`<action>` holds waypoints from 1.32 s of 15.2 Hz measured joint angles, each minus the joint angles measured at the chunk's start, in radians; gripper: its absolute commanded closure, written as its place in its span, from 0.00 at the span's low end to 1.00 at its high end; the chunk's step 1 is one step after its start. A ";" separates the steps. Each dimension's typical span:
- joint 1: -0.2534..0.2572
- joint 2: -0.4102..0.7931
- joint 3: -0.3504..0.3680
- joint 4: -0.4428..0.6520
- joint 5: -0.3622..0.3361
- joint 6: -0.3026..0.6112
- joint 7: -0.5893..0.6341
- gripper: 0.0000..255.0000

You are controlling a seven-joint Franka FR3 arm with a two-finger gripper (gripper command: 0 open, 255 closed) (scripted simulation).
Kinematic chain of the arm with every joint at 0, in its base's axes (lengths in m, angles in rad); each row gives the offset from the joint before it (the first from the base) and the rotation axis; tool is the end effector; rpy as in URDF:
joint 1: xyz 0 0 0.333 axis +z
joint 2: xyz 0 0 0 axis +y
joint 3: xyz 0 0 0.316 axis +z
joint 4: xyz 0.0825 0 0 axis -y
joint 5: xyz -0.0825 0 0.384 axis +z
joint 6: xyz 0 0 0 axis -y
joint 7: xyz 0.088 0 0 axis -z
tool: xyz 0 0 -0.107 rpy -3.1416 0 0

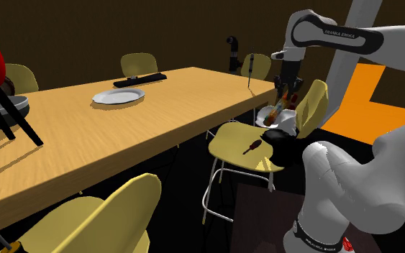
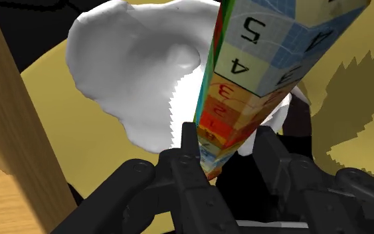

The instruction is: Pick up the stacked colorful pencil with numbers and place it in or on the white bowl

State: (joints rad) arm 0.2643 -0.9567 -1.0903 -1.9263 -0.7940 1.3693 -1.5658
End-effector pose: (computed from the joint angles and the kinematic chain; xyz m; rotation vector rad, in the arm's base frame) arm 0.0893 -0.4789 0.5497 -2.8211 -1.2524 -0.0110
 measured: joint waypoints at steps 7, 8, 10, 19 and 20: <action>-0.015 -0.028 -0.042 -0.059 -0.041 0.062 -0.005 1.00; -0.017 -0.032 -0.050 -0.073 -0.046 0.071 -0.001 1.00; -0.021 -0.041 -0.061 -0.094 -0.057 0.087 0.002 1.00; -0.027 -0.049 -0.076 -0.121 -0.068 0.109 0.007 0.00; -0.025 -0.049 -0.079 -0.124 -0.068 0.111 0.007 0.00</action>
State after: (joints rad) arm 0.2389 -1.0055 -1.1694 -2.0499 -0.8621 1.4803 -1.5584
